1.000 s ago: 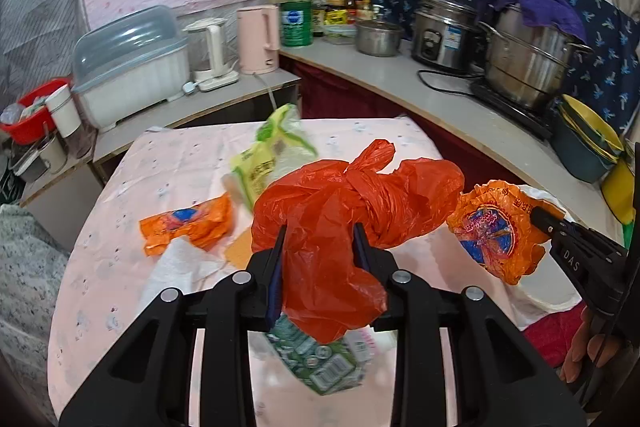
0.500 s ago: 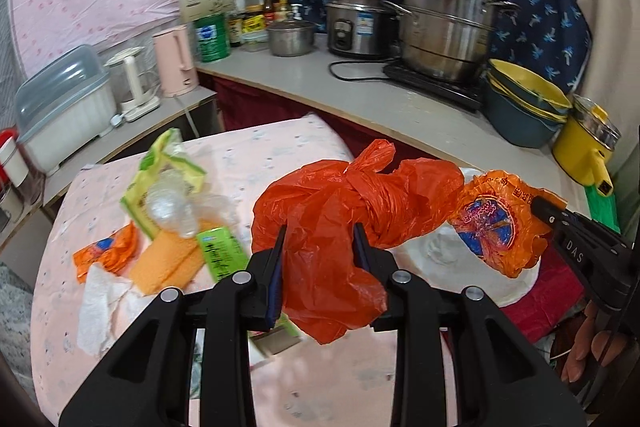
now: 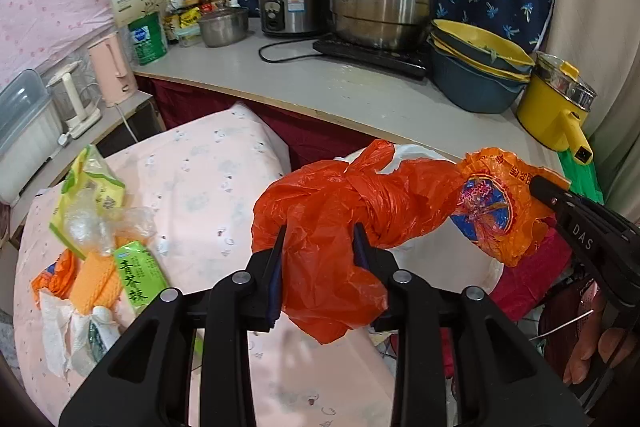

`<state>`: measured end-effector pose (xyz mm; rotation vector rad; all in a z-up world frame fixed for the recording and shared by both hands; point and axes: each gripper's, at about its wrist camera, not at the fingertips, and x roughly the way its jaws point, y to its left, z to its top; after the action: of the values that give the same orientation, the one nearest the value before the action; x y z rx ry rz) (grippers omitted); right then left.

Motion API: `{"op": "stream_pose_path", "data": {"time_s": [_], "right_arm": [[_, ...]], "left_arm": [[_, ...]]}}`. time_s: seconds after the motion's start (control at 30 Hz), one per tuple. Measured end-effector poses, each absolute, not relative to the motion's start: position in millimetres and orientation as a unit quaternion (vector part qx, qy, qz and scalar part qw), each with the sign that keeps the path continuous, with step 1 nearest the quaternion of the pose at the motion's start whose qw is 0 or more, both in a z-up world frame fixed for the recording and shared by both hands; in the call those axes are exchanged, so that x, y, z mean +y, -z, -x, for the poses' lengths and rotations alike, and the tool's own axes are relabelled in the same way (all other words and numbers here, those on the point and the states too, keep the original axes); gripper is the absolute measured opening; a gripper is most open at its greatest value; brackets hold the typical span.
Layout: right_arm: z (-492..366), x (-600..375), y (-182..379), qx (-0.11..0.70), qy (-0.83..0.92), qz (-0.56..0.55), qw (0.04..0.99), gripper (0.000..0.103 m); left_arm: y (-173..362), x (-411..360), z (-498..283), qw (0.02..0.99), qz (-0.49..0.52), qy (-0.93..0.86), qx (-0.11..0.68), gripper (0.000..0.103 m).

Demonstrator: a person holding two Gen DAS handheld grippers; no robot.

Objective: Collect trash
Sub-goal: 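Carry both held items over the white trash bin and open both tools, then move both open tools back over the remaining trash on the table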

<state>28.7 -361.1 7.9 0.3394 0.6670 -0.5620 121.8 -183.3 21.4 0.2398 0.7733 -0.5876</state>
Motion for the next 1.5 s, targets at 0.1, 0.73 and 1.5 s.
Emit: {"op": "stream_pose_path", "data": {"time_s": [0.1, 0.73, 1.5], "right_arm": [[-30, -366, -7, 0.322, 0.272, -0.163, 0.892, 0.004], [-50, -354, -13, 0.315, 0.257, -0.159, 0.9, 0.026], [-65, -305, -37, 0.303, 0.222, -0.135, 0.917, 0.045]], "left_arm": [[-14, -194, -126, 0.87, -0.114, 0.29, 0.383, 0.033], [-18, -170, -136, 0.89, -0.093, 0.25, 0.369, 0.072], [-33, -91, -144, 0.91, -0.044, 0.189, 0.368, 0.08]]}}
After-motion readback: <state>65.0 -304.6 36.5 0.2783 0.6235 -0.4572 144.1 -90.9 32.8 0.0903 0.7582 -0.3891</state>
